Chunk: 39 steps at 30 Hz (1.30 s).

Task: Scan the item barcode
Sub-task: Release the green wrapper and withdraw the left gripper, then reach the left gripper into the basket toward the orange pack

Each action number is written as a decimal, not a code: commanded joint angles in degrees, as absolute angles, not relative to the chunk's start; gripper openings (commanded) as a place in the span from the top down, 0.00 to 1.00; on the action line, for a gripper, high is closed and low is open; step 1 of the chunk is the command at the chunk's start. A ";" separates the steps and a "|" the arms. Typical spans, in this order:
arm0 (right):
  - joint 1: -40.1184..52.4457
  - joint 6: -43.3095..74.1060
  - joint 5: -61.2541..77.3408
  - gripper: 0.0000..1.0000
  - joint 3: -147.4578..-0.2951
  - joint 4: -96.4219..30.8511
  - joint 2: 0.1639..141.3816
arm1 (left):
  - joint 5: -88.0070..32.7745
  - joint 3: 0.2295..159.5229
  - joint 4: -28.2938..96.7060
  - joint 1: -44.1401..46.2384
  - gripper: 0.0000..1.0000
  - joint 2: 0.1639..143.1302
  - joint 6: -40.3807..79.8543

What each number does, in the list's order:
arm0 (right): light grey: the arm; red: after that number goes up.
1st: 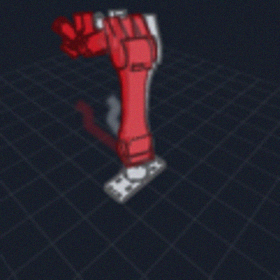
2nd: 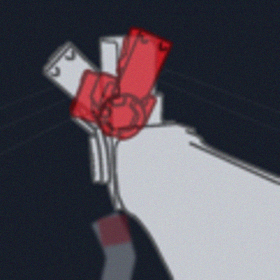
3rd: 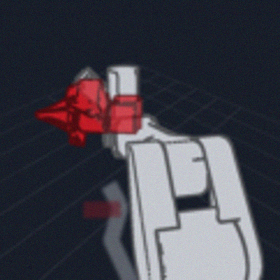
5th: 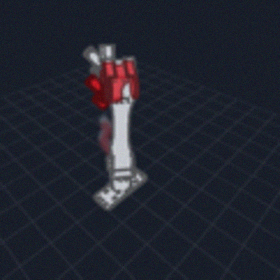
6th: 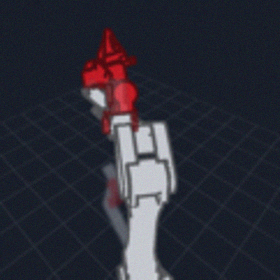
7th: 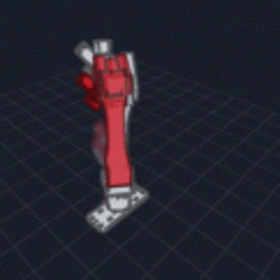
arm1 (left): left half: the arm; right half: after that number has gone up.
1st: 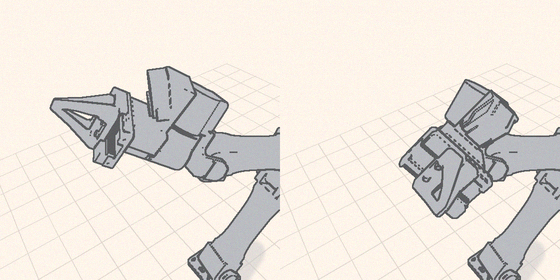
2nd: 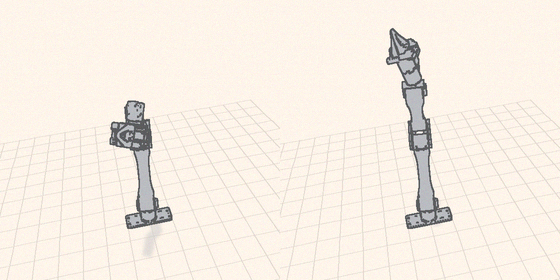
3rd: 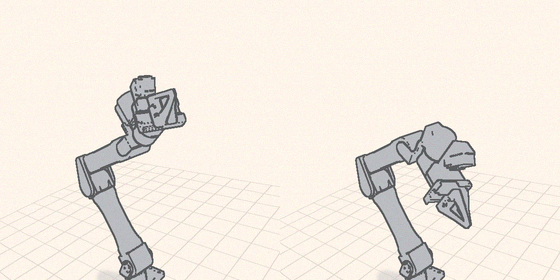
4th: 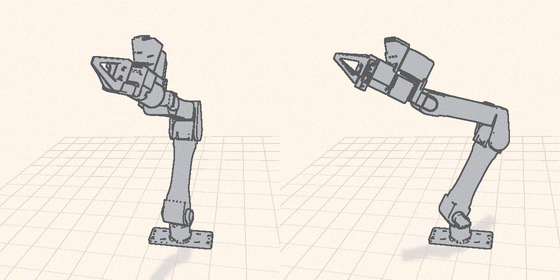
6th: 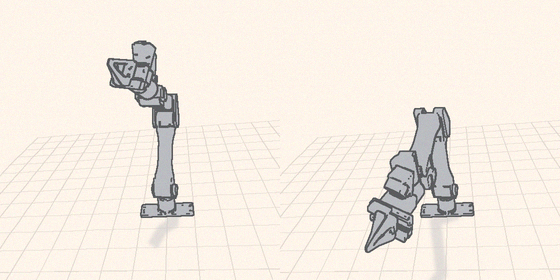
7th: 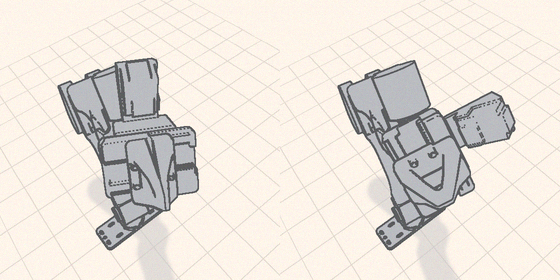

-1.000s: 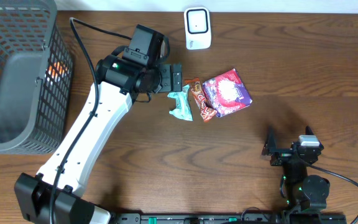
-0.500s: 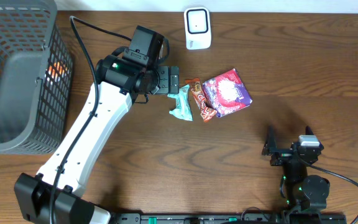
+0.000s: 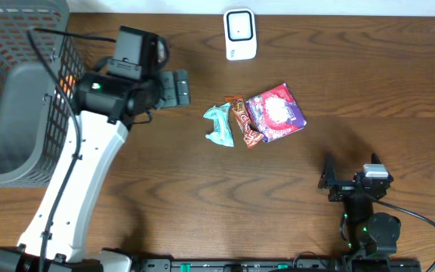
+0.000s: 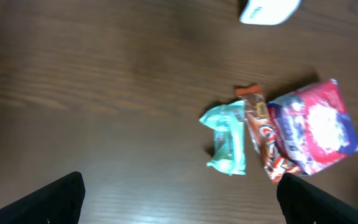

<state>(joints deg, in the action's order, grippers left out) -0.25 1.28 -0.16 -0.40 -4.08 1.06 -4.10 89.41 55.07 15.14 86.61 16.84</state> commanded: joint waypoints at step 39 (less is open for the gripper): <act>-0.38 2.09 -0.05 0.01 -0.32 -4.32 0.86 | 2.44 90.06 23.66 -23.75 0.02 76.95 17.02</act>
<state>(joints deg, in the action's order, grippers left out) -0.25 1.30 -0.16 -0.40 -4.08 1.06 1.72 89.41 22.57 -19.84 76.64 16.86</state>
